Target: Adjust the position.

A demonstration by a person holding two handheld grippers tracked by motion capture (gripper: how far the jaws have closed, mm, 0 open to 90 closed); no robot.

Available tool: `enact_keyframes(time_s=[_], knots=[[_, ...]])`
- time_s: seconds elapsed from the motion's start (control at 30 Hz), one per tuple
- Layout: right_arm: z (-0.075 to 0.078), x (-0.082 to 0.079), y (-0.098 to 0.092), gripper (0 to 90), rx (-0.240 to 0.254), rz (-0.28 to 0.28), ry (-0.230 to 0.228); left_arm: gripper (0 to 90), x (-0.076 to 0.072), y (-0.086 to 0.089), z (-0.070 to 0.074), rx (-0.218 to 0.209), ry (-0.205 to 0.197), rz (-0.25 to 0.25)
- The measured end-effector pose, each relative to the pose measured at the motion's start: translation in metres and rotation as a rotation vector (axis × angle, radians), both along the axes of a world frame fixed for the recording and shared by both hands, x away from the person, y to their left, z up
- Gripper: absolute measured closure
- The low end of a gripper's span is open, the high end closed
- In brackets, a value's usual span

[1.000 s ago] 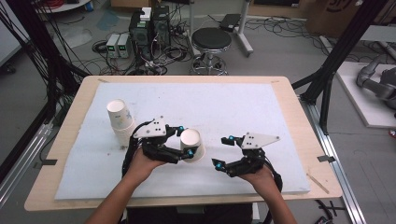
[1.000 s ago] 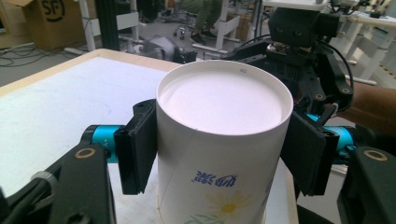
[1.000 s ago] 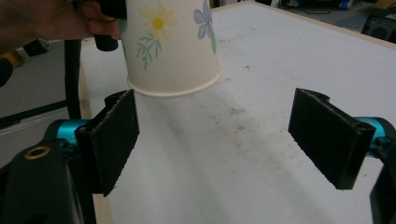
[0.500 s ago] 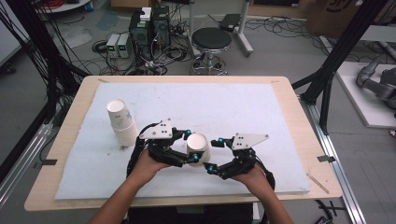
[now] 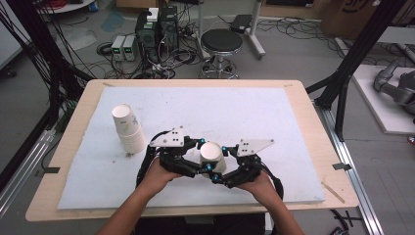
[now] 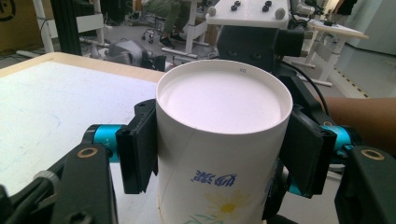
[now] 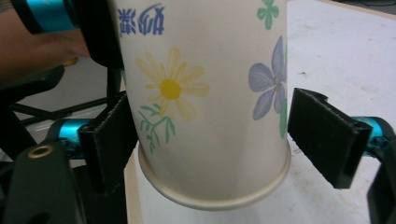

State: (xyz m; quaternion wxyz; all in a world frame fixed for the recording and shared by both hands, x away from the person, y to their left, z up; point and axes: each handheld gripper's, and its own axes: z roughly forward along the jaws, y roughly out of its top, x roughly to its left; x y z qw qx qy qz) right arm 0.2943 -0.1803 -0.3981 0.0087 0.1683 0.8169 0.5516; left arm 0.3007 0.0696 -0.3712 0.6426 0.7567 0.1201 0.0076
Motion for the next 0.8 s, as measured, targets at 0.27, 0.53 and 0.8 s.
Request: enact_keyframes(time_s=[0.27,0.53,0.8], knots=[[0.000,0.000,-0.002,27.6,0.006,-0.007,-0.002,32.4,-0.001,-0.001,0.000,0.001,-0.040,0.027],[0.007,0.000,-0.006,28.8,-0.101,-0.007,-0.042,13.2,0.000,0.006,0.005,0.075,-0.037,0.082],[0.018,0.004,-0.004,28.6,-0.241,0.010,-0.065,13.2,0.001,0.010,0.011,0.140,-0.029,0.042]])
